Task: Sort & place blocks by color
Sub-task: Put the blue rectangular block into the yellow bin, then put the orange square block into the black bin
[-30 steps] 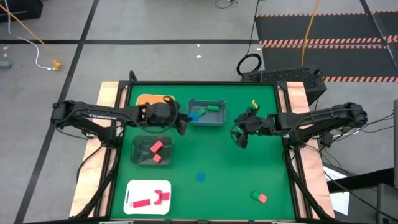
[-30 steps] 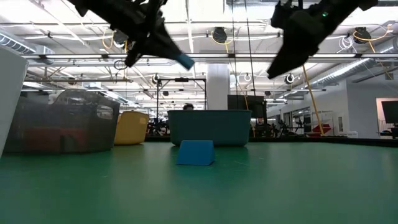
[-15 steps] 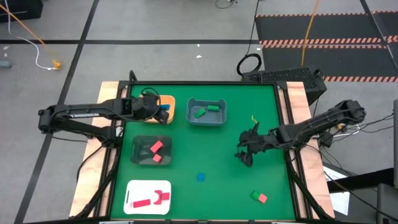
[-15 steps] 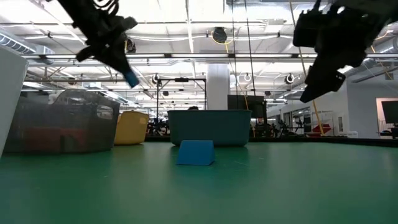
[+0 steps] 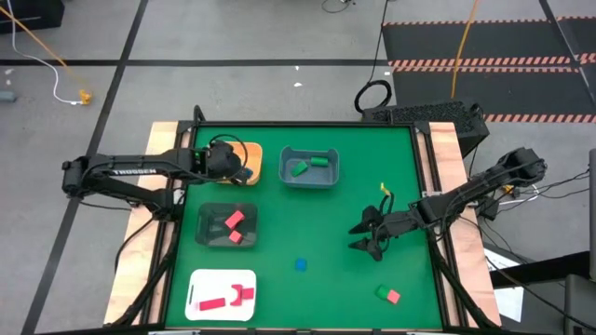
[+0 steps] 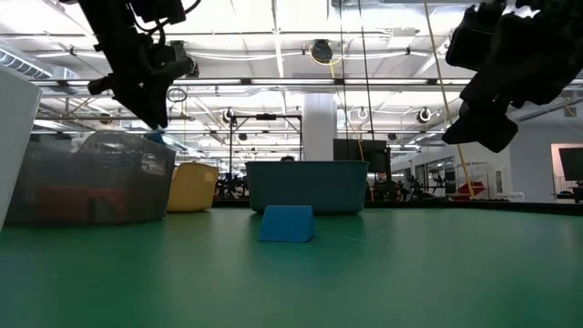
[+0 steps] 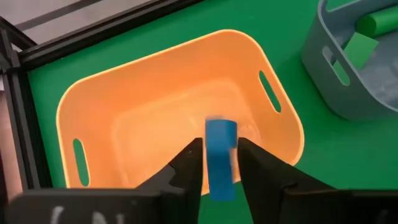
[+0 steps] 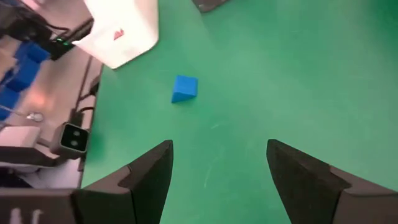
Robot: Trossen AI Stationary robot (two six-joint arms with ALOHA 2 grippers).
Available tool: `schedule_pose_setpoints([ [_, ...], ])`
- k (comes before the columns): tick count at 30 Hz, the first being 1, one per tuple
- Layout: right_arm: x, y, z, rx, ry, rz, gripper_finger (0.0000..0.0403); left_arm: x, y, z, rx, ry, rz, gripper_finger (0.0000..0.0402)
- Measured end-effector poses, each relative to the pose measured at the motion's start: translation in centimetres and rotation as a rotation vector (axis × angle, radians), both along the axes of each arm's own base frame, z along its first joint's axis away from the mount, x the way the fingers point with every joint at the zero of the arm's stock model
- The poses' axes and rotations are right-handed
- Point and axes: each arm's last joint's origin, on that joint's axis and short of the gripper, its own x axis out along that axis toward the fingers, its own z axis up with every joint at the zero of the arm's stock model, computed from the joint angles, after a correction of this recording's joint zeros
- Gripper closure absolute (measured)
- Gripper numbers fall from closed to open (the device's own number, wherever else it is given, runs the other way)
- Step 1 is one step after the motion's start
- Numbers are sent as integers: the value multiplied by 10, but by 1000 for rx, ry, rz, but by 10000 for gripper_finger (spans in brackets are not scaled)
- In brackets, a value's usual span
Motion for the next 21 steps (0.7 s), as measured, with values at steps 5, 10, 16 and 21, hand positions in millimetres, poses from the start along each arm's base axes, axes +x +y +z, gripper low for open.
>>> schedule_pose_setpoints([
  [5,-4,-2,-8,49,-49,-16,154,4,1,-5,-11,18,10,288],
  [10,-2,0,-2,161,-122,-46,154,7,-1,-5,-11,3,1,301],
  [16,3,19,35,190,-419,76,154,23,-11,8,56,-163,-136,309],
  [21,10,34,58,73,-413,136,154,38,-27,21,125,-310,-283,310],
])
